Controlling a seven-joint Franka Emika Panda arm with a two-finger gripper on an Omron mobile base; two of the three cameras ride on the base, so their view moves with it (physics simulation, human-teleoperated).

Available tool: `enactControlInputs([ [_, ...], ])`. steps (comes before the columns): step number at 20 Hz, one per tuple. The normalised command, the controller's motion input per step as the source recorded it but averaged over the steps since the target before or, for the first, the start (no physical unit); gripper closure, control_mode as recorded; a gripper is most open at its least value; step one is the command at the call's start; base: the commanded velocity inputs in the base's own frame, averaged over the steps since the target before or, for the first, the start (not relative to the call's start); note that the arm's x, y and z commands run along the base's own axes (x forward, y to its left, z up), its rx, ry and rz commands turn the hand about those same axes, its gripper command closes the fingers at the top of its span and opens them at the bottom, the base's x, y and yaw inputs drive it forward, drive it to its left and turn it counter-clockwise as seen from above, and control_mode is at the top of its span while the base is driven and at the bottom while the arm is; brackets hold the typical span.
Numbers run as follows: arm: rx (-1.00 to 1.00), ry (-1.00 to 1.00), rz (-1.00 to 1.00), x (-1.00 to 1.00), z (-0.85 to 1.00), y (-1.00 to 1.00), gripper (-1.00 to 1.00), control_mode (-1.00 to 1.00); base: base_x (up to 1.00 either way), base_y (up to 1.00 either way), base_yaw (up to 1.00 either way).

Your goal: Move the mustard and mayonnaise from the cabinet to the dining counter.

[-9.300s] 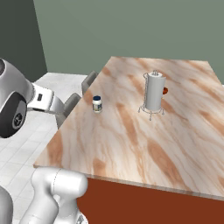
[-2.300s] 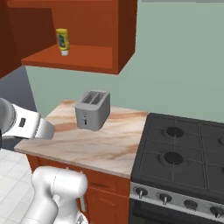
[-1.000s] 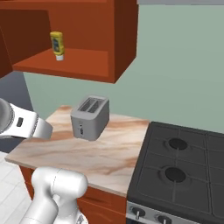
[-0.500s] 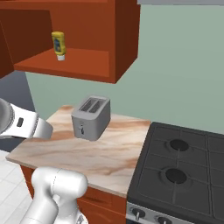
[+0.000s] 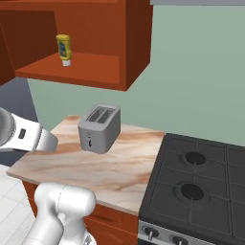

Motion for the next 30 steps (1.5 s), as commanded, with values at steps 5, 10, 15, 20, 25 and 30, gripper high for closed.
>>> enactControlInputs([
  [5,0.0,0.0,0.0,0.0,0.0,0.0,-1.0,1.0,0.0,0.0,0.0],
  [10,0.0,-0.11,0.08,-0.05,0.14,0.02,-1.0,-1.0,0.0,0.0,0.0],
  [15,-0.01,-0.18,0.17,-0.02,0.34,0.01,-1.0,-1.0,0.0,0.0,0.0],
  [20,-0.01,-0.07,0.08,0.03,0.4,0.13,-1.0,-1.0,0.0,0.0,0.0],
  [25,-0.08,-0.01,0.0,0.19,0.42,0.26,-1.0,-1.0,0.0,0.0,0.0],
  [30,-0.01,-0.11,0.0,0.23,0.4,0.16,-1.0,-1.0,0.0,0.0,0.0],
])
